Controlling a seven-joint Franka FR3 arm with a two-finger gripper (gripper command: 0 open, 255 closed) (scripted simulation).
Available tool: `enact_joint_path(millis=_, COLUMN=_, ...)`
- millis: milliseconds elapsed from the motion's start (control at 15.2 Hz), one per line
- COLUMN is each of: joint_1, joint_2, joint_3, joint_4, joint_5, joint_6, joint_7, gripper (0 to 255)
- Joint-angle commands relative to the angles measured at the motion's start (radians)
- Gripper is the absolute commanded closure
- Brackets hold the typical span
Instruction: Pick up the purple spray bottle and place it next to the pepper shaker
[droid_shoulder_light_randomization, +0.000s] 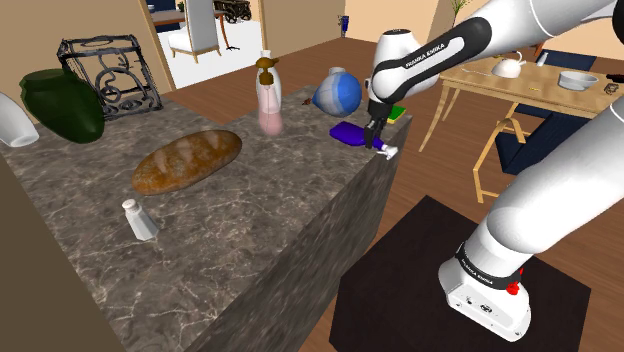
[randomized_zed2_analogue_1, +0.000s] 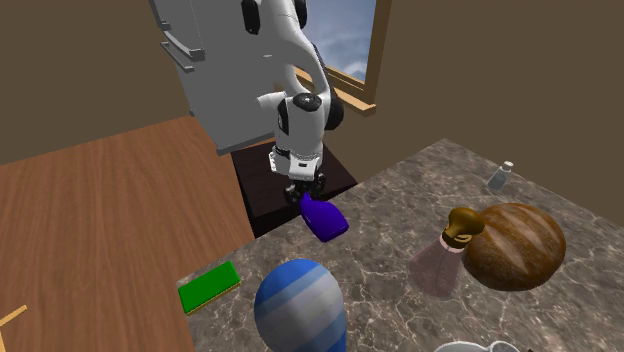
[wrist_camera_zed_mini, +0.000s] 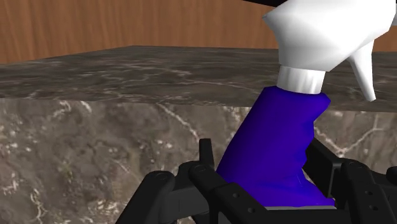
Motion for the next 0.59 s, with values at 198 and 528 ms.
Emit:
enact_joint_path(millis=198, joint_1=0.0, joint_2=-0.041, joint_3=0.003, joint_4=0.034, joint_5=0.0, joint_6=-0.075, joint_7=-0.002, gripper=255)
enact_joint_path(millis=528, joint_1=0.0, joint_2=-0.073, joint_3=0.007, joint_4=0.075, joint_5=0.0, joint_6=-0.148, joint_7=-0.004, gripper=255)
